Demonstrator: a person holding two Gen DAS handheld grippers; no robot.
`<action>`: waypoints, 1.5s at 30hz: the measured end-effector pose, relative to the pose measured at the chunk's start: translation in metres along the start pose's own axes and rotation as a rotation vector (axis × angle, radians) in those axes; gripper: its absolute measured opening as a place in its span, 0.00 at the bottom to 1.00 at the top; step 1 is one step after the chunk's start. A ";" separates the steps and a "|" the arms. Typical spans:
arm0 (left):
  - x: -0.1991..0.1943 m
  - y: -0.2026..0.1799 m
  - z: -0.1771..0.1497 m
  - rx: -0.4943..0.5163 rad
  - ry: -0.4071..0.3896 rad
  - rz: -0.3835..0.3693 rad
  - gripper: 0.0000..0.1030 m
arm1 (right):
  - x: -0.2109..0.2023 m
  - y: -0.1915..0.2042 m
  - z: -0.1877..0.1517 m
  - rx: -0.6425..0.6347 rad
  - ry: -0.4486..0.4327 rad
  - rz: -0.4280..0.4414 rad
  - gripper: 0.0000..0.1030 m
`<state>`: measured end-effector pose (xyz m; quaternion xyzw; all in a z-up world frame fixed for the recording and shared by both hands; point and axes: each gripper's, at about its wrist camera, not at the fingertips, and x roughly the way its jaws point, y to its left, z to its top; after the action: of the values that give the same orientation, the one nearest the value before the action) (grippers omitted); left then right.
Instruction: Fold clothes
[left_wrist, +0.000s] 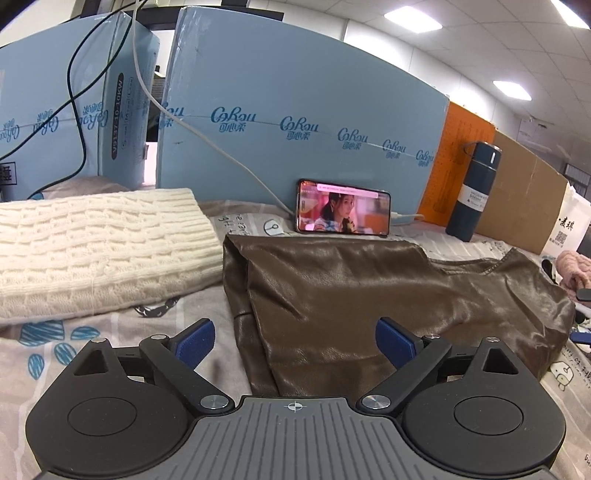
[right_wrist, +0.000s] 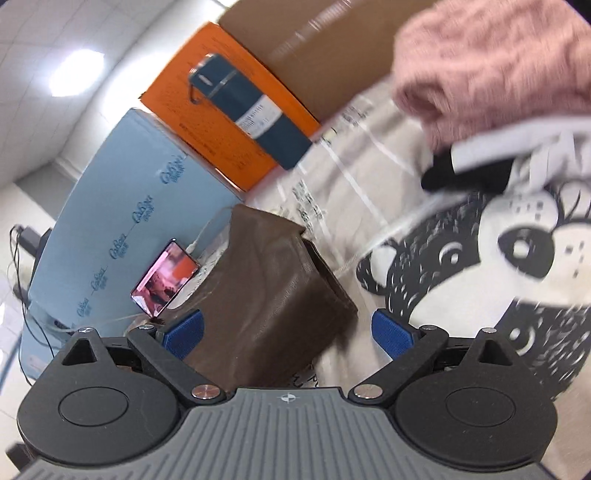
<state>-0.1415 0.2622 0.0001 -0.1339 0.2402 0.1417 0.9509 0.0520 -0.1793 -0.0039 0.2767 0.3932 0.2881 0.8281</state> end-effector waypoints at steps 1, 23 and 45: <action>0.001 0.000 0.000 0.001 0.004 -0.003 0.93 | 0.004 0.000 -0.001 0.014 0.004 0.003 0.95; 0.016 0.002 -0.004 0.007 0.079 0.067 0.93 | 0.024 0.059 0.000 -0.018 -0.138 0.318 0.18; -0.001 0.014 0.002 -0.111 -0.036 -0.013 0.93 | 0.087 0.210 -0.111 -0.385 0.235 0.497 0.18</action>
<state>-0.1466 0.2759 -0.0003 -0.1853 0.2138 0.1509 0.9472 -0.0468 0.0500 0.0375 0.1674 0.3450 0.5802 0.7185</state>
